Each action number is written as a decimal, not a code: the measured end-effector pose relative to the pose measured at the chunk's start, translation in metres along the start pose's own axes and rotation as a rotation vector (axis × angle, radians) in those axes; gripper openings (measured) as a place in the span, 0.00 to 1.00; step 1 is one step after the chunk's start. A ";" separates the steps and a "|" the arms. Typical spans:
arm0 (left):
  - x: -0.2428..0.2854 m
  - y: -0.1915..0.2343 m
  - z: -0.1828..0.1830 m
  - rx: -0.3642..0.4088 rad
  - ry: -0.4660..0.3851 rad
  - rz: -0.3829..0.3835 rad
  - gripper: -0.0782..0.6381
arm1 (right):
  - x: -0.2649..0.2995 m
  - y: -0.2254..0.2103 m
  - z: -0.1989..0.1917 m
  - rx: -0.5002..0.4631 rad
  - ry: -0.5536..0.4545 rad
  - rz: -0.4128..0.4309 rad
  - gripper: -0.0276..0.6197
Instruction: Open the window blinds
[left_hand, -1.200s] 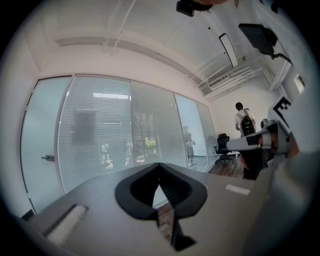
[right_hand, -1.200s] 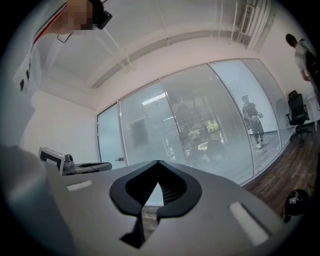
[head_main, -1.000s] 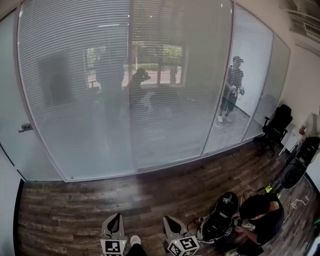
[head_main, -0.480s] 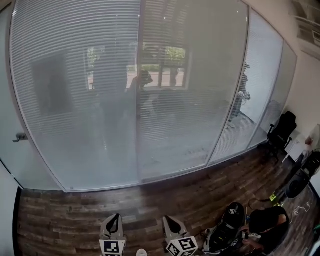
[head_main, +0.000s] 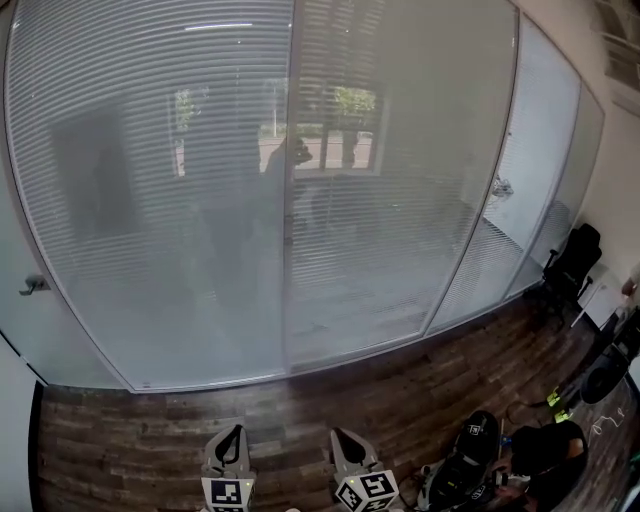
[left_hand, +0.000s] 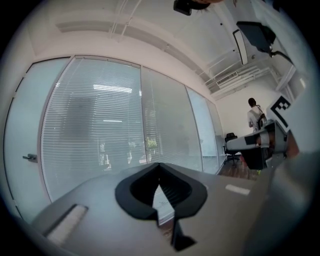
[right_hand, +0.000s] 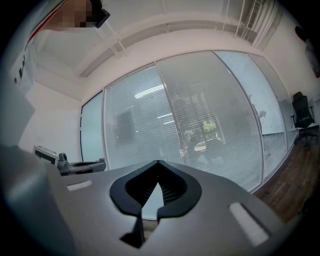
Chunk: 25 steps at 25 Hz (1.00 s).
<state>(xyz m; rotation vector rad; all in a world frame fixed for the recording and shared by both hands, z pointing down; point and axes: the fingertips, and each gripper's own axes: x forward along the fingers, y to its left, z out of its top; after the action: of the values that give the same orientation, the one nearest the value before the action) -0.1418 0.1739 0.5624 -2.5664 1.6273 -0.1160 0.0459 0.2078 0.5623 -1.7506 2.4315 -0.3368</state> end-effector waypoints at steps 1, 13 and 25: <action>0.003 0.003 -0.002 -0.003 0.006 0.000 0.11 | 0.005 -0.001 0.000 0.001 0.002 -0.002 0.04; 0.029 0.036 -0.009 -0.011 0.017 0.049 0.11 | 0.039 -0.010 0.003 -0.015 0.034 -0.003 0.04; 0.079 0.054 -0.024 -0.027 0.048 0.092 0.11 | 0.104 -0.037 0.000 -0.011 0.050 0.032 0.04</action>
<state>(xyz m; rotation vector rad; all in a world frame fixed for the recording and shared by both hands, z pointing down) -0.1596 0.0786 0.5798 -2.5221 1.7727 -0.1508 0.0463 0.0977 0.5746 -1.7256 2.4975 -0.3687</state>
